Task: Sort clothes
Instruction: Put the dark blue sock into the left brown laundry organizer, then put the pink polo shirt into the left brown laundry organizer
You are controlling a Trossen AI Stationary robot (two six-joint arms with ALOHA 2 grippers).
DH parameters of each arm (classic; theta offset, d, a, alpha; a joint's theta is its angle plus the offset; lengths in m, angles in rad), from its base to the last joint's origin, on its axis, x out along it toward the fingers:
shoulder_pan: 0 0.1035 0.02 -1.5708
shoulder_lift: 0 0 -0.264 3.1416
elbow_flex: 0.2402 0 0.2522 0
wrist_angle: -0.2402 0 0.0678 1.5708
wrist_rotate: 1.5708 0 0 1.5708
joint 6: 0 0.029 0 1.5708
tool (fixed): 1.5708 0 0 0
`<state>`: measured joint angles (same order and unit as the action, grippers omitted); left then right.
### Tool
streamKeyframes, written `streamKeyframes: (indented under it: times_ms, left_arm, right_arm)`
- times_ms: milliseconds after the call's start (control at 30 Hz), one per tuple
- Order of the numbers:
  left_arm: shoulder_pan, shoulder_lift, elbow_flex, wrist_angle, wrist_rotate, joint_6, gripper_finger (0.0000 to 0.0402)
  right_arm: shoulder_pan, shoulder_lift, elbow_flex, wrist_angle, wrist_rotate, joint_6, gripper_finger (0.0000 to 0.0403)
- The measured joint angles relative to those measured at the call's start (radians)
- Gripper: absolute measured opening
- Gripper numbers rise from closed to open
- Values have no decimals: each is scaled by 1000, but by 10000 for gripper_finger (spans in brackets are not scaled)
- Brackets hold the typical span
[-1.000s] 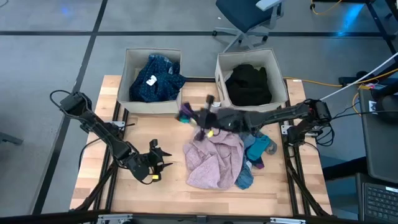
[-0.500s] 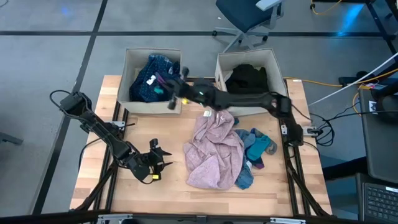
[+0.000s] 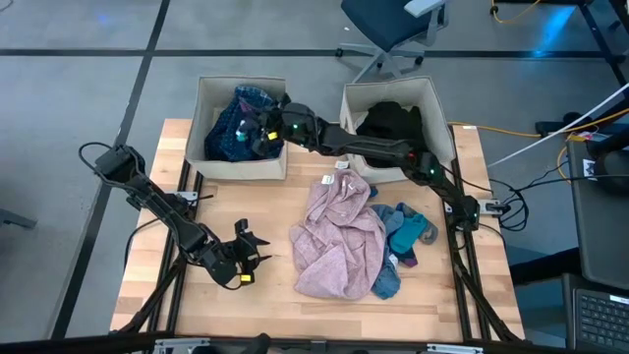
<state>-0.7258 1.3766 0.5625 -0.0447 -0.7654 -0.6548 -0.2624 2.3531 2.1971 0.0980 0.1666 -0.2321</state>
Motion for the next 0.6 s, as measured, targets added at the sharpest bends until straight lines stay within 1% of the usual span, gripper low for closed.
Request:
streamKeyframes:
  times_ms: [167, 300, 433, 500, 600]
  left_arm:
    - [0, 0, 0, 1, 0, -3, 172]
    - [0, 0, 0, 2, 0, -4, 172]
    - [-7, 0, 0, 0, 1, -22, 172]
    - [-11, 0, 0, -5, 1, -23, 172]
    - [-14, 0, 0, -7, 3, -23, 172]
  right_arm:
    - [15, 0, 0, 2, 25, 0, 220]
    - [28, 0, 0, 3, 59, -34, 268]
    - [52, -14, 0, 1, 129, -85, 290]
    - [74, -39, -2, -38, 179, -133, 292]
    - [119, -93, -1, -152, 200, -196, 293]
